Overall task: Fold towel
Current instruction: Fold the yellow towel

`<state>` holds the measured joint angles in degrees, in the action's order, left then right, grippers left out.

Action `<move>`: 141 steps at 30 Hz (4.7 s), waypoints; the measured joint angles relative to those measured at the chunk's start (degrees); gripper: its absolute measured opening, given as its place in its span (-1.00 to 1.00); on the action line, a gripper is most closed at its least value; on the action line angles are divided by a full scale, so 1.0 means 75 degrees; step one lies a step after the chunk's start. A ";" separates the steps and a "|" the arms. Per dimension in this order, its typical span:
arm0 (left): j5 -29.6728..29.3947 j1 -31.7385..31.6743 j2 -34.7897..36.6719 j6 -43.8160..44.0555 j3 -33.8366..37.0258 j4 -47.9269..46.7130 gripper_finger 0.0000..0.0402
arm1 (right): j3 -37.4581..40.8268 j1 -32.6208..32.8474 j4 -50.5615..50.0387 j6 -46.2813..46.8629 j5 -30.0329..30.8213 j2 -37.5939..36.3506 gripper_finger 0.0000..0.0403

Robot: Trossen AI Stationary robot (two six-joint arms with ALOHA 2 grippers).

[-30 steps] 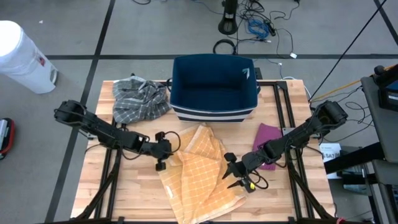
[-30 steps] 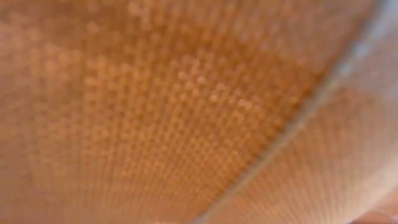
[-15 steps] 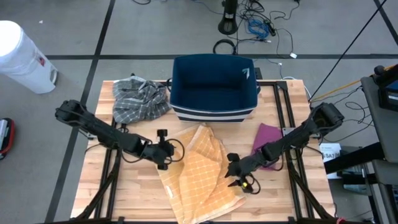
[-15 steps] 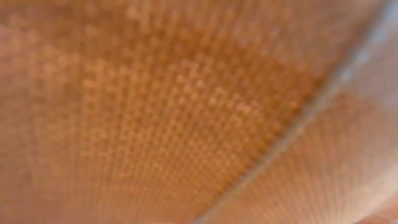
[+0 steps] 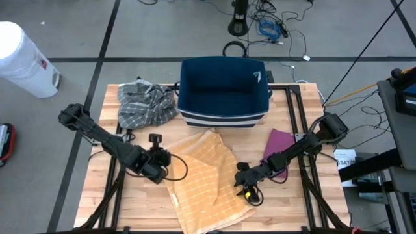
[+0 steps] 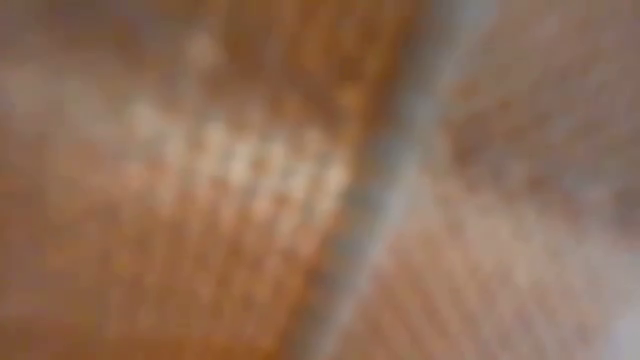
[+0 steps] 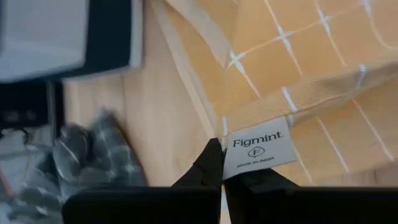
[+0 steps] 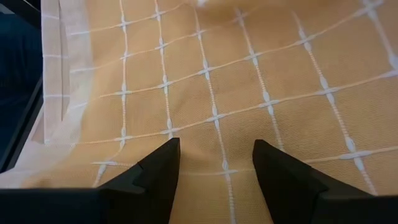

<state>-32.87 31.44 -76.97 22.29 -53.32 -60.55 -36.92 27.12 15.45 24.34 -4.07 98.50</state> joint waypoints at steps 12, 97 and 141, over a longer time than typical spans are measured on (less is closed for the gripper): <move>0.1213 0.0211 -0.0003 0.1135 0.1192 0.0002 -0.85 | 0.0019 -0.0016 -0.0010 0.0018 -0.0008 -0.0134 -0.04; 0.1983 0.0217 -0.2757 0.0354 0.0976 0.6397 0.11 | -0.1448 -0.3807 0.0870 -0.3445 0.0917 0.1193 -0.33; 0.1990 0.0456 -0.2757 0.0553 0.0982 0.5916 0.11 | -0.1524 -0.3975 -0.1973 -0.3810 0.1987 -0.0354 -0.90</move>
<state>-17.95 34.86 -97.65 26.44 -45.95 -16.18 -48.35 -2.69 0.66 -4.24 10.83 95.84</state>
